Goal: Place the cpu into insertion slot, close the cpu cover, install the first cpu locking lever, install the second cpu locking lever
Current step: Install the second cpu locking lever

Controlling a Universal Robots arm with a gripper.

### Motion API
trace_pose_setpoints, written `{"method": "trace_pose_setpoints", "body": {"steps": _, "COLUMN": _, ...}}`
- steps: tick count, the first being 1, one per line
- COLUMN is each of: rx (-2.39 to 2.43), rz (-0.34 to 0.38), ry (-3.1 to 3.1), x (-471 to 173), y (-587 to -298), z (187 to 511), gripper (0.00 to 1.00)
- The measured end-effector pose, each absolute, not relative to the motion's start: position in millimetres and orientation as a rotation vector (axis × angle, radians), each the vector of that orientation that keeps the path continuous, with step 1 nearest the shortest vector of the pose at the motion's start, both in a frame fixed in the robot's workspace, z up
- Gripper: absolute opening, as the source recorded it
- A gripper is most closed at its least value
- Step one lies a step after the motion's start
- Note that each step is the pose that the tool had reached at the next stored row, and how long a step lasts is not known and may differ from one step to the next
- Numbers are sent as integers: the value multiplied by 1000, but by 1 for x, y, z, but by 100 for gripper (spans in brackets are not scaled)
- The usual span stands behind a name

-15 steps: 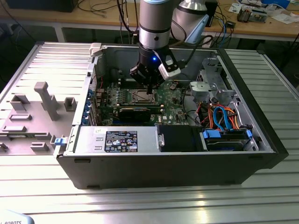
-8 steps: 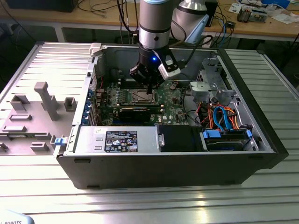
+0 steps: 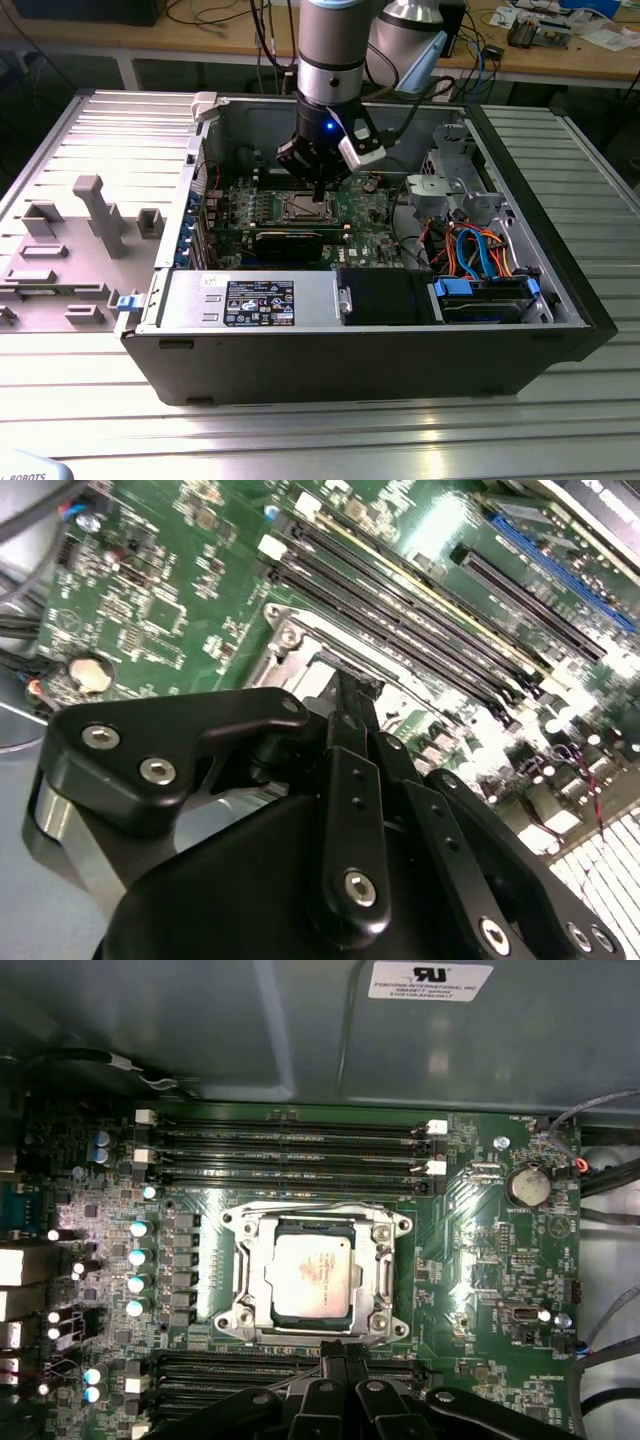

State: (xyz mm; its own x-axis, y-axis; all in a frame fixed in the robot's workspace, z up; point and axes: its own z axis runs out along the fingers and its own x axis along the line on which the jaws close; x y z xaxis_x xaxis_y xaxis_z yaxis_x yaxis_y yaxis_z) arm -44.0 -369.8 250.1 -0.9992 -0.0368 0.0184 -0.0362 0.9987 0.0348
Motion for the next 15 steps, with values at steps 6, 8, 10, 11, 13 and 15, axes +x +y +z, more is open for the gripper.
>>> {"method": "trace_pose_setpoints", "body": {"steps": 6, "rx": 57, "rz": -107, "ry": -3104, "x": -44, "y": -388, "z": 248, "gripper": 11}}
{"method": "trace_pose_setpoints", "body": {"steps": 8, "rx": 58, "rz": -113, "ry": -3103, "x": -47, "y": -390, "z": 246, "gripper": 11}}
{"method": "trace_pose_setpoints", "body": {"steps": 10, "rx": 59, "rz": -114, "ry": -3102, "x": -50, "y": -392, "z": 245, "gripper": 11}}
{"method": "trace_pose_setpoints", "body": {"steps": 11, "rx": 60, "rz": -115, "ry": -3101, "x": -52, "y": -392, "z": 244, "gripper": 11}}
{"method": "trace_pose_setpoints", "body": {"steps": 13, "rx": 64, "rz": -116, "ry": -3100, "x": -57, "y": -393, "z": 242, "gripper": 11}}
{"method": "trace_pose_setpoints", "body": {"steps": 15, "rx": 68, "rz": -117, "ry": -3099, "x": -63, "y": -393, "z": 241, "gripper": 11}}
